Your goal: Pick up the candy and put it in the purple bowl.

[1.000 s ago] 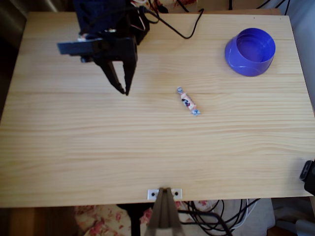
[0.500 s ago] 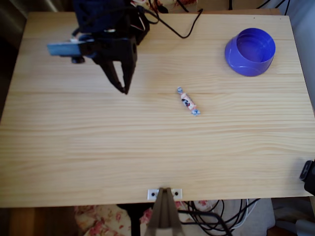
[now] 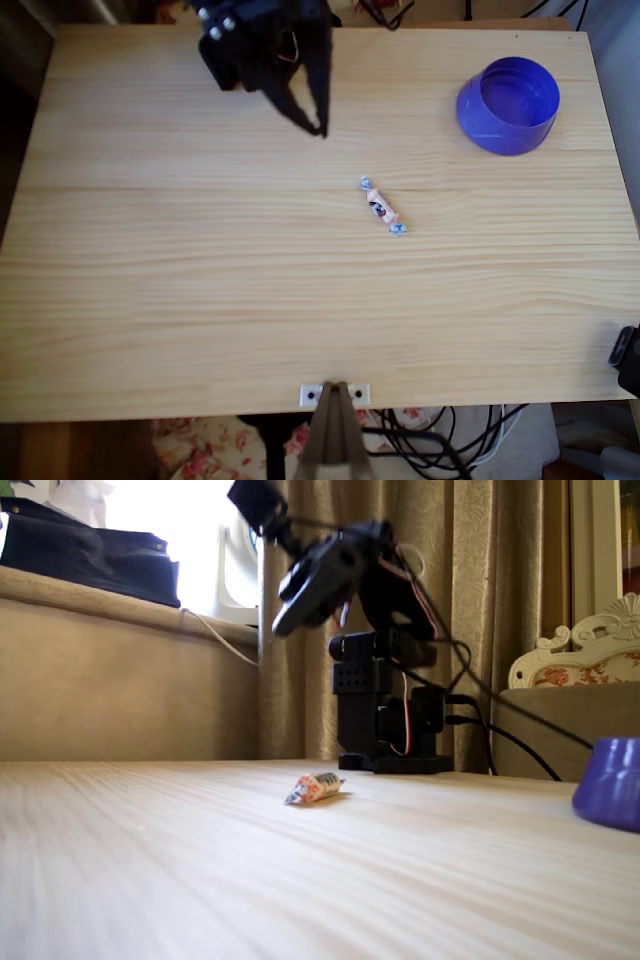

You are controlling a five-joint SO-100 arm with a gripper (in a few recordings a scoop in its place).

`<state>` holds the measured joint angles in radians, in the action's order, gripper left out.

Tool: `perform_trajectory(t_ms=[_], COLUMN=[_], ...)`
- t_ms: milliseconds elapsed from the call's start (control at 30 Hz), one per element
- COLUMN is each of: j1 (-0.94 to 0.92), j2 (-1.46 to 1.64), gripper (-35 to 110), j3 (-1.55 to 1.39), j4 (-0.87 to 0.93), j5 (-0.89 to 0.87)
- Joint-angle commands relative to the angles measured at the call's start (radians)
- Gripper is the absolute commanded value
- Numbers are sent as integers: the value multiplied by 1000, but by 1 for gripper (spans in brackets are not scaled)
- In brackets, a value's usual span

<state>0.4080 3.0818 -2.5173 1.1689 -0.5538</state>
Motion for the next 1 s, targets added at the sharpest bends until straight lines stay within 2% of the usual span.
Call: perform_trajectory(t_ms=[0,100,233,367,433,533,633,733,967], j1=[78,166,284,334,334,399,359,331,298], j2=[-48,-153,-295,-348,-383,-360,-364,-434,-696], gripper=[0,0,5,-1,-1,0,-1,0,11], j3=[161,245,356,425,465,440,379,348,204], j4=[12,12,0,0,78,23,-26,12,-153], j5=[-38,-72,-12,12,-146,-61,-46,-26,15])
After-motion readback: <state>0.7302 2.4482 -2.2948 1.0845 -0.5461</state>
